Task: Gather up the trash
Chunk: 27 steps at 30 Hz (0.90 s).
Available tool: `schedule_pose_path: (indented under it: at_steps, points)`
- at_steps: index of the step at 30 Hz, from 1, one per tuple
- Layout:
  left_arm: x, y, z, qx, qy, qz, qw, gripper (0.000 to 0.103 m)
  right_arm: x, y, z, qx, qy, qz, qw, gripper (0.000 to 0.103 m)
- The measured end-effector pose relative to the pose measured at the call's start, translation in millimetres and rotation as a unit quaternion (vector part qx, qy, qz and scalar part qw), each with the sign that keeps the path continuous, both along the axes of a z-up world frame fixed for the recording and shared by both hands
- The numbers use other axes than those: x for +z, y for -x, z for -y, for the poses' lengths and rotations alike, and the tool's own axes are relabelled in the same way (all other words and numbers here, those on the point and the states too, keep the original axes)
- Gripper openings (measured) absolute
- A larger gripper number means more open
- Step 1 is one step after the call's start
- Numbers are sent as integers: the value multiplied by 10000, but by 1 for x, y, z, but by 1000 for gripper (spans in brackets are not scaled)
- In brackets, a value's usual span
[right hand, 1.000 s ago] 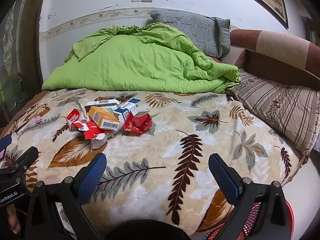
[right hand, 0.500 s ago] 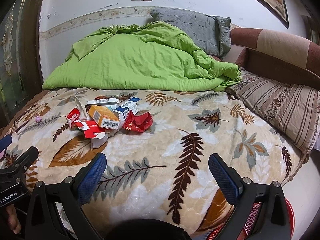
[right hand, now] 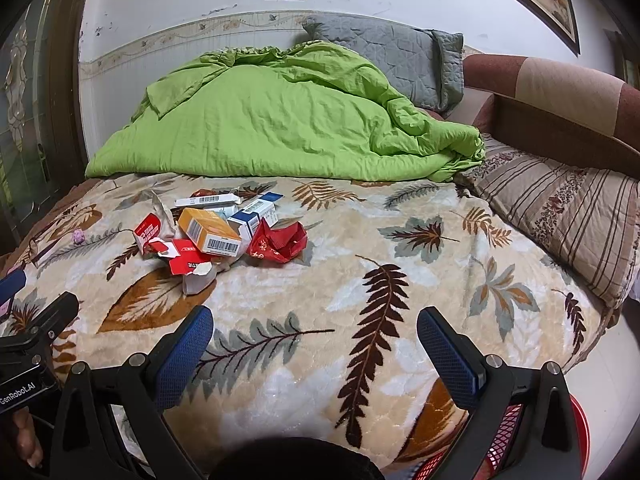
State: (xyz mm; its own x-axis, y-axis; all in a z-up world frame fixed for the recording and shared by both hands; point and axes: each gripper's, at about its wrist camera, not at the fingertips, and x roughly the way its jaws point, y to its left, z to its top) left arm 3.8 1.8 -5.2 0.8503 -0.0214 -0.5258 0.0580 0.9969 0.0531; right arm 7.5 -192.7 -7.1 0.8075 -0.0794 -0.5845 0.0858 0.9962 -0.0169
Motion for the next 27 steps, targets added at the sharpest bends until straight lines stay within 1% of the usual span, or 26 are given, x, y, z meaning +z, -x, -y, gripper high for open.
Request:
schedule_pose_path:
  at_steps: [20, 27]
  points:
    - [0, -1, -2, -9, -9, -35, 10000, 103, 0, -1, 0, 2, -10, -14, 10000, 103]
    - [-8, -6, -7, 76, 0, -266, 9996, 103, -6, -4, -3, 72, -74, -139, 9999, 103]
